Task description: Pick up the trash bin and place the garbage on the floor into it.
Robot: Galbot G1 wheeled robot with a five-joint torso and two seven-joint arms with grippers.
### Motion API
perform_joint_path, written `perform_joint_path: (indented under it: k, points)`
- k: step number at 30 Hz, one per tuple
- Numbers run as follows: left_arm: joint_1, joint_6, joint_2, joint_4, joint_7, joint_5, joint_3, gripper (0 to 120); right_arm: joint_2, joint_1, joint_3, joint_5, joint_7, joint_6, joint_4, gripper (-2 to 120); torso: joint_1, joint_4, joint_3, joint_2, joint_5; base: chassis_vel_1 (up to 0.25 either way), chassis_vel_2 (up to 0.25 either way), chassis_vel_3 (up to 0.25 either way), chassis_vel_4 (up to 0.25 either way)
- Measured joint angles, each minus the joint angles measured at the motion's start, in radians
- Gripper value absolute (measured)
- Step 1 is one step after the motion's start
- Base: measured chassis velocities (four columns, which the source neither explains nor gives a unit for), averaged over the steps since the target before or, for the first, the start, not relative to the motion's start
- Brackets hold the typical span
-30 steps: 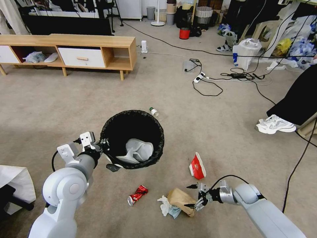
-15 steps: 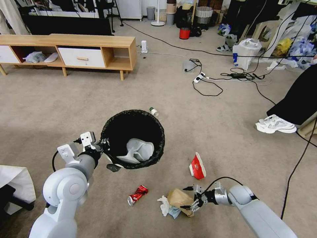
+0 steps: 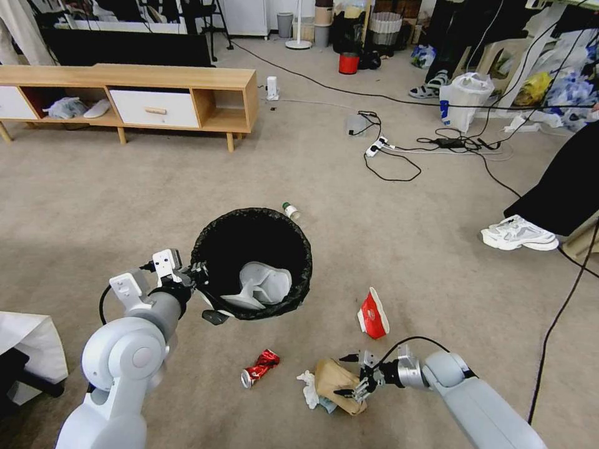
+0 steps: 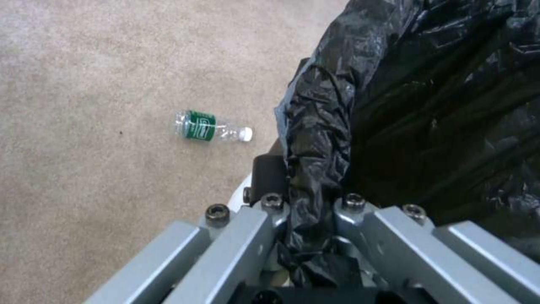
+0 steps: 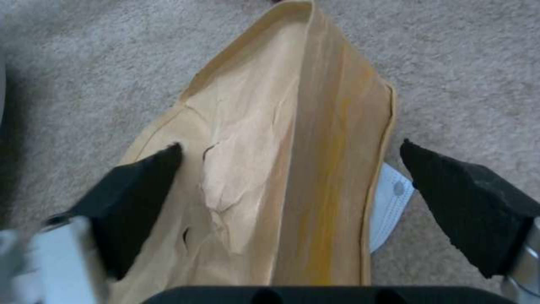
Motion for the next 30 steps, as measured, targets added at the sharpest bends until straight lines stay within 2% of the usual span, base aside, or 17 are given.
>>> perform_joint_path:
  k: [5,7,9,10,13,14,16,17,19,21,25,30]
  points:
    - [0.002,0.000,0.002,-0.004,0.000,0.000,-0.002,3,0.007,-0.005,0.002,-0.003,0.001,0.006,-0.001,75,0.000,0.0000,0.000,0.000,0.0001,0.000,0.000,0.000,0.000]
    - [0.002,0.000,0.001,-0.004,0.000,0.000,-0.002,3,0.008,-0.007,0.004,-0.003,0.001,0.007,-0.001,72,0.000,0.0000,0.000,0.000,0.0001,0.000,0.000,0.000,0.000]
    - [0.002,-0.001,0.000,-0.004,0.000,0.000,-0.001,3,0.008,-0.010,0.008,-0.003,0.000,0.009,0.001,60,0.000,0.0000,0.000,0.000,0.0001,0.000,0.000,0.000,0.000]
    - [0.002,-0.001,0.000,-0.004,0.000,0.000,-0.001,3,0.008,-0.010,0.008,-0.003,0.000,0.009,0.001,60,0.000,0.0000,0.000,0.000,0.0001,0.000,0.000,0.000,0.000]
    - [0.003,-0.001,-0.003,-0.004,0.001,0.001,-0.001,3,0.002,-0.012,0.015,-0.002,-0.001,0.013,0.001,45,0.000,0.0000,0.000,0.000,0.0001,0.000,0.000,0.000,0.000]
    - [0.003,-0.001,-0.003,-0.004,0.001,0.001,-0.001,3,0.002,-0.012,0.015,-0.002,-0.001,0.013,0.001,45,0.000,0.0000,0.000,0.000,0.0001,0.000,0.000,0.000,0.000]
    - [0.003,-0.001,-0.005,-0.004,0.001,0.003,0.000,3,-0.001,-0.013,0.021,-0.002,-0.002,0.015,0.001,33,0.000,0.0000,0.000,0.000,0.0001,0.000,0.000,0.000,0.000]
    - [0.003,-0.001,-0.005,-0.004,0.001,0.003,0.000,3,-0.001,-0.013,0.021,-0.002,-0.002,0.015,0.001,33,0.000,0.0000,0.000,0.000,0.0001,0.000,0.000,0.000,0.000]
    - [0.003,-0.001,-0.006,-0.004,0.002,0.003,0.000,3,-0.002,-0.013,0.026,0.000,-0.002,0.018,0.001,23,0.000,0.0000,0.000,0.000,0.0001,0.000,0.000,0.000,0.000]
    - [0.003,-0.001,-0.007,-0.004,0.002,0.004,0.000,3,-0.002,-0.014,0.028,0.000,-0.001,0.019,0.000,20,0.000,0.0000,0.000,0.000,0.0001,0.000,0.000,0.000,0.000]
    - [0.005,-0.002,-0.007,-0.004,0.002,0.006,0.000,3,0.000,-0.015,0.032,0.001,-0.001,0.023,-0.003,4,0.000,0.0000,0.000,0.000,0.0000,0.000,0.000,0.000,0.000]
    - [0.007,-0.002,-0.008,-0.004,0.003,0.008,0.000,3,0.002,-0.013,0.041,0.001,0.000,0.025,-0.007,0,0.000,0.0000,0.000,0.000,0.0001,0.000,0.000,0.000,0.000]
